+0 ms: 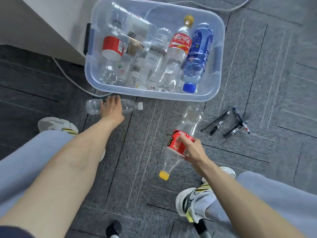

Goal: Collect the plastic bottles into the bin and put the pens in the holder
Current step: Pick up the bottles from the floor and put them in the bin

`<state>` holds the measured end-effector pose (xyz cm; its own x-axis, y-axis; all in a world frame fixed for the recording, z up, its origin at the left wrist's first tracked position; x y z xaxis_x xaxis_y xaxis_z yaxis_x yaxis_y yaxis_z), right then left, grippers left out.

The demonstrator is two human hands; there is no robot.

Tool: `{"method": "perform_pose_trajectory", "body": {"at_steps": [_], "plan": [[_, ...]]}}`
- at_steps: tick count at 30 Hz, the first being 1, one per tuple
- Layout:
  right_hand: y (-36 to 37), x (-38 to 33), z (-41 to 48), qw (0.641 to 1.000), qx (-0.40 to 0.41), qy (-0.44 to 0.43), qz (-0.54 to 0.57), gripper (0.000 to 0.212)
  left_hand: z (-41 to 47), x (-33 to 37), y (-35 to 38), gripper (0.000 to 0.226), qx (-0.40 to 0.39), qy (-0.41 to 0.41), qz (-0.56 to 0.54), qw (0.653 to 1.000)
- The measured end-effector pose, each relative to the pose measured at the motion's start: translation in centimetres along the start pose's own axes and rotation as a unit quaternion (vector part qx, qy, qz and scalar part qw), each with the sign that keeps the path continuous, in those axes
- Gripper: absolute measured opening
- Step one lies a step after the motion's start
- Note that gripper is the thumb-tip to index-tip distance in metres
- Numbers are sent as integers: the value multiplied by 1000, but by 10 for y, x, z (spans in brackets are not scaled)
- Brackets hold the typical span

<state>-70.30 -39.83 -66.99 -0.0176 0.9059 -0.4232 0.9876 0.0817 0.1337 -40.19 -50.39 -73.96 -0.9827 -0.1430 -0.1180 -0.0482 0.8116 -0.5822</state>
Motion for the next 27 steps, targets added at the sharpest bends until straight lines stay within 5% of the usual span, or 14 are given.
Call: {"method": "perform_pose_trajectory", "body": {"at_steps": [3, 6, 13, 27], "plan": [[-2, 1, -4, 1000, 3, 12, -18, 69, 2, 7, 11, 84, -33, -1, 20, 999], [-8, 1, -10, 999, 19, 15, -31, 83, -26, 19, 31, 85, -84, 9, -117, 990], [-15, -5, -57, 1000, 19, -4, -21, 62, -124, 37, 42, 82, -151, 39, -401, 903], [22, -52, -179, 987, -11, -144, -72, 70, -293, 17, -25, 96, -38, 88, -509, 855]]}}
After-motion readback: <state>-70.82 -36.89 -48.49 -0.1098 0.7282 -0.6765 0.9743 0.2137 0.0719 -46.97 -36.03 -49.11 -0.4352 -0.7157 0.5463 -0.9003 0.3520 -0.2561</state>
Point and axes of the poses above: each hand's wrist, its own z-axis towards the middle knuckle, its own y-axis out of the palm, x = y × z, the point moved 3 cm from there along z, towards the middle knuckle, and after that the axes turned 15 degrees about -x, right-handed, at the moved point
